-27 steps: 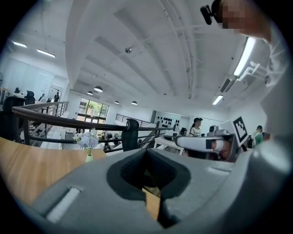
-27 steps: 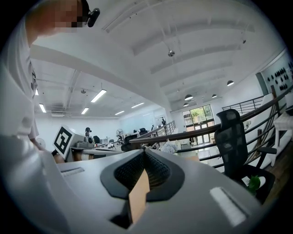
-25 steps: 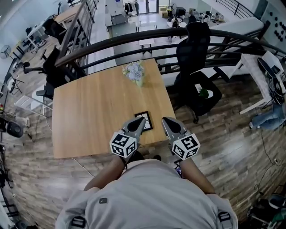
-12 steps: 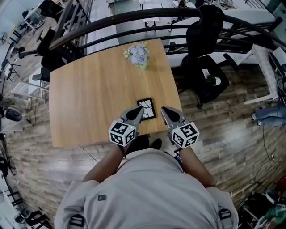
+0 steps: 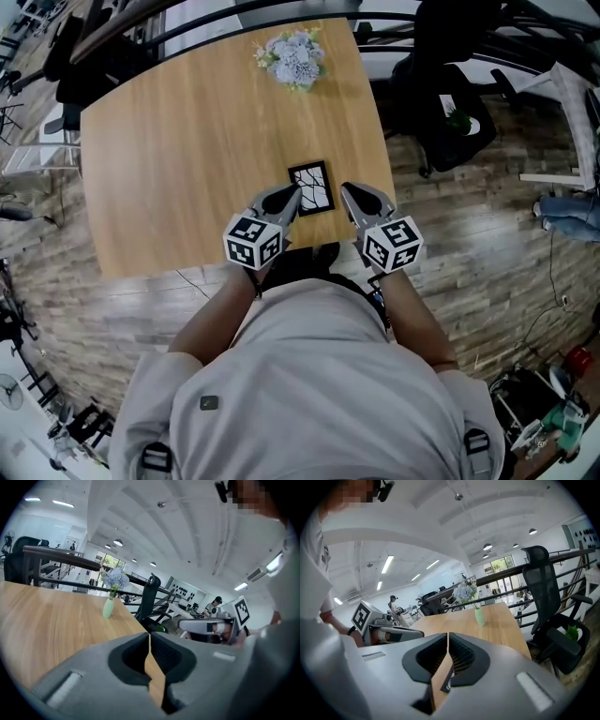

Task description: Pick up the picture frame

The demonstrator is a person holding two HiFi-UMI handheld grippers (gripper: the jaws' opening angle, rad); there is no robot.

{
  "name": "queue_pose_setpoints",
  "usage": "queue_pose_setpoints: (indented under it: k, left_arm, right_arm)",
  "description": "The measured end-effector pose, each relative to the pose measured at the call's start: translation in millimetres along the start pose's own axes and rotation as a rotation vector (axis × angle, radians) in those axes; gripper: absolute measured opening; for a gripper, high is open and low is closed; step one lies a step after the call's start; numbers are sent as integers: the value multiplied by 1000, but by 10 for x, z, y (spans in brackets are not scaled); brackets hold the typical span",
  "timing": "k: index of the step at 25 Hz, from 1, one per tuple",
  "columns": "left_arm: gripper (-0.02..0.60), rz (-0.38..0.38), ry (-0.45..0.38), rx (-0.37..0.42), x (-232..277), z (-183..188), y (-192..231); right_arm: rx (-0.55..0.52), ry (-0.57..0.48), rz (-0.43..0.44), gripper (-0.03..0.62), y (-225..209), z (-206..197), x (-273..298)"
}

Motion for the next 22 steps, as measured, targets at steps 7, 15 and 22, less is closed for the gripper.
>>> queue_pose_setpoints:
  k: [7, 15, 22]
  left_arm:
    - [28, 9, 130, -68, 339, -290, 358]
    - [75, 15, 282, -142, 660, -666, 609]
    - [100, 45, 334, -244, 862, -925, 852]
  right_arm:
    - [68, 109, 13, 57, -197, -228, 442]
    - [114, 247, 5, 92, -430, -557, 780]
    - [129, 334, -15, 104, -587, -801, 1066]
Point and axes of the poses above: the fingertips, and each gripper's own axes: x forward along the fingers, y to its left, z out of its top, the point moved 10 cm from there along -x, backward along the fingers, and after that the axes turned 6 degrees about y, right-handed, at the moved point
